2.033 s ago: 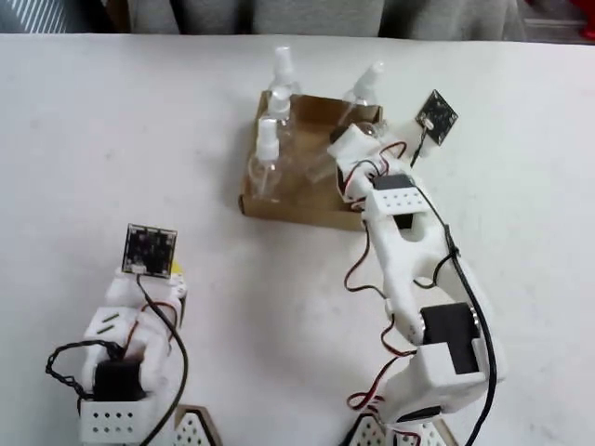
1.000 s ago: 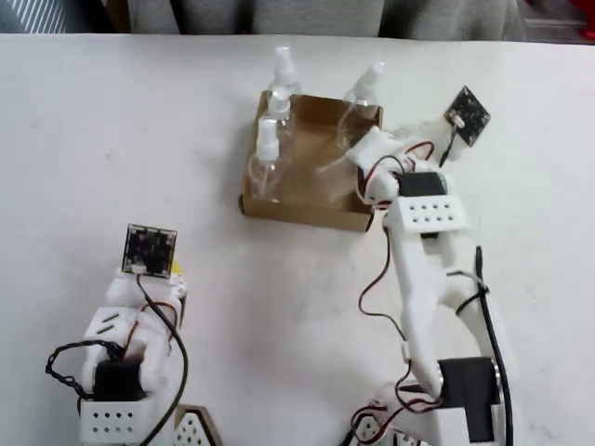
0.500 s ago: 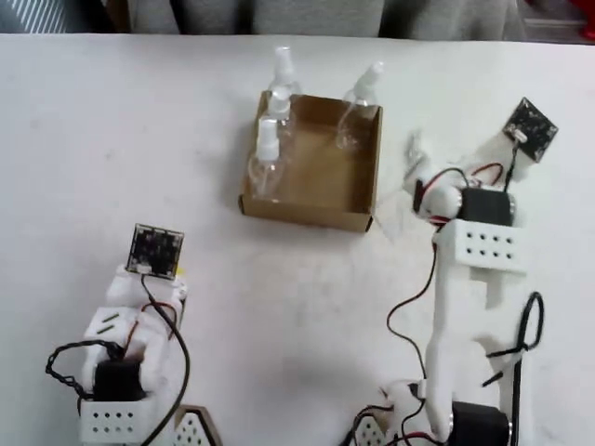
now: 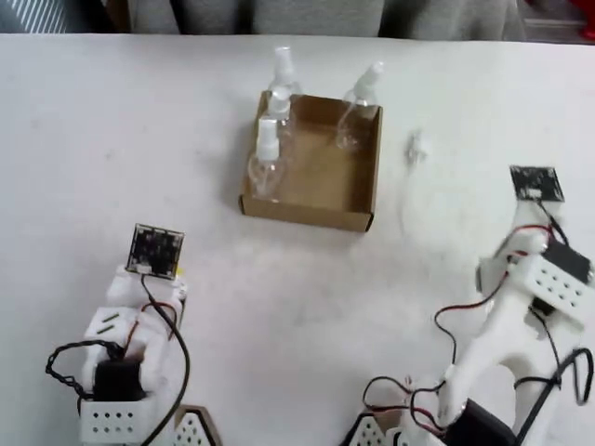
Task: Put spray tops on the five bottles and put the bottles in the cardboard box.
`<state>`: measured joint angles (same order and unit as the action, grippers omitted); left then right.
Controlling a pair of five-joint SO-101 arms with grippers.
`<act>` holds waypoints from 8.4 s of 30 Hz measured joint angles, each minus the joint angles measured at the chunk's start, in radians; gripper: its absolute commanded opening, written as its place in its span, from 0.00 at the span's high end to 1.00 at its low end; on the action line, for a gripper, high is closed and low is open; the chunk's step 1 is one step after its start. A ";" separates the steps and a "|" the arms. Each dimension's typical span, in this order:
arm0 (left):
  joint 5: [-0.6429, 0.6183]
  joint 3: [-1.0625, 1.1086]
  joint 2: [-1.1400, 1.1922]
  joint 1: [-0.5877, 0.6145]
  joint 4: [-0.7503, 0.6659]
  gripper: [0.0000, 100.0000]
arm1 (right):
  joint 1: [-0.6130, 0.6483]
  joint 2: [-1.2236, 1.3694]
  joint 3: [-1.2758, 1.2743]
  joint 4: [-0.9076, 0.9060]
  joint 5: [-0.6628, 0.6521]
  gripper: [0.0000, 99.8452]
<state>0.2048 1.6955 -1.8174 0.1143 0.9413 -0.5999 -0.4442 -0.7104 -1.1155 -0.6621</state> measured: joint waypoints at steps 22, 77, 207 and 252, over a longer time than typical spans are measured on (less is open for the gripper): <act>0.000 0.000 0.000 0.000 0.034 0.97 | -0.147 -0.003 -0.127 0.121 -0.336 0.71; 0.000 0.000 0.000 0.000 0.034 0.97 | 0.496 1.332 1.481 0.017 0.571 0.77; -1.224 -0.712 1.600 -1.102 -0.575 0.69 | 0.034 -0.152 0.147 -0.356 -0.097 0.88; -0.845 -0.936 1.791 -0.873 -0.180 0.77 | 0.034 -0.152 0.057 -0.356 -0.147 0.88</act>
<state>-0.6406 0.7595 -0.0269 -0.7587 0.7618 -0.5662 -0.5961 -0.6536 -1.4714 -0.8094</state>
